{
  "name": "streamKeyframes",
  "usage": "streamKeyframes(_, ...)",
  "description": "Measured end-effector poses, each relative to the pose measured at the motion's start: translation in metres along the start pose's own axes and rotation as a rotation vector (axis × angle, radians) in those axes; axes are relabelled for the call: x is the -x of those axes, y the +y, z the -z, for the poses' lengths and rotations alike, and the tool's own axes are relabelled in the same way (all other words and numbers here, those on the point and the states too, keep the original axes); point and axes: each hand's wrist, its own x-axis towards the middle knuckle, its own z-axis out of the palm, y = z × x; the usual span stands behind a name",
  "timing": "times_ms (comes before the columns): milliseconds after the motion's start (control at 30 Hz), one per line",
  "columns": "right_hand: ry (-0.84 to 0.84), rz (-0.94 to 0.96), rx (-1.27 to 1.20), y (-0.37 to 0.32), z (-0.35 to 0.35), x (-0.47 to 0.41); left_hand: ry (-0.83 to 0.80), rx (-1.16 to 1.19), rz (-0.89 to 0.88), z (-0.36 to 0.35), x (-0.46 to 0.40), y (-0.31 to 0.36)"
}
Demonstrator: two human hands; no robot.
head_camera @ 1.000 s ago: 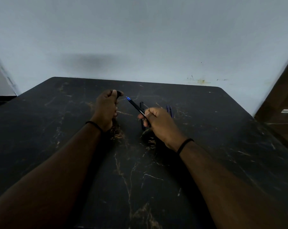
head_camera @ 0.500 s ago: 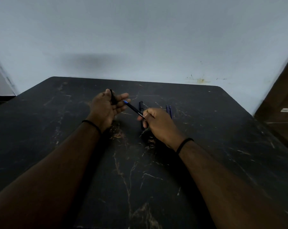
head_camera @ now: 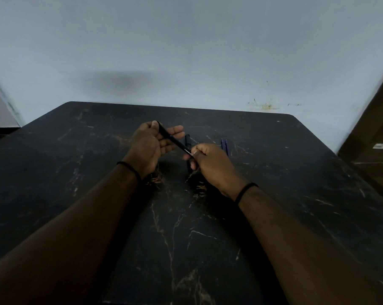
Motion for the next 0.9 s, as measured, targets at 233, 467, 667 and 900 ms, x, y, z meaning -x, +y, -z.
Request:
streamKeyframes(233, -0.052, -0.139, -0.282, -0.0066, 0.0043, 0.0054, -0.05, -0.184, -0.022, -0.0039, -0.0013, -0.0068)
streamKeyframes(467, -0.092, -0.176, -0.375, -0.0074, 0.006, 0.0051, -0.087, -0.16, -0.053, -0.0038, 0.0012, -0.0071)
streamKeyframes(667, -0.119, -0.193, -0.414, -0.0025, 0.0071, 0.0019, -0.109, -0.168, -0.07, -0.0007, 0.0028, -0.0064)
streamKeyframes(900, -0.087, -0.158, -0.412, -0.0034, 0.0049, 0.003, -0.138, -0.091, -0.095, -0.0051, 0.0032, -0.0084)
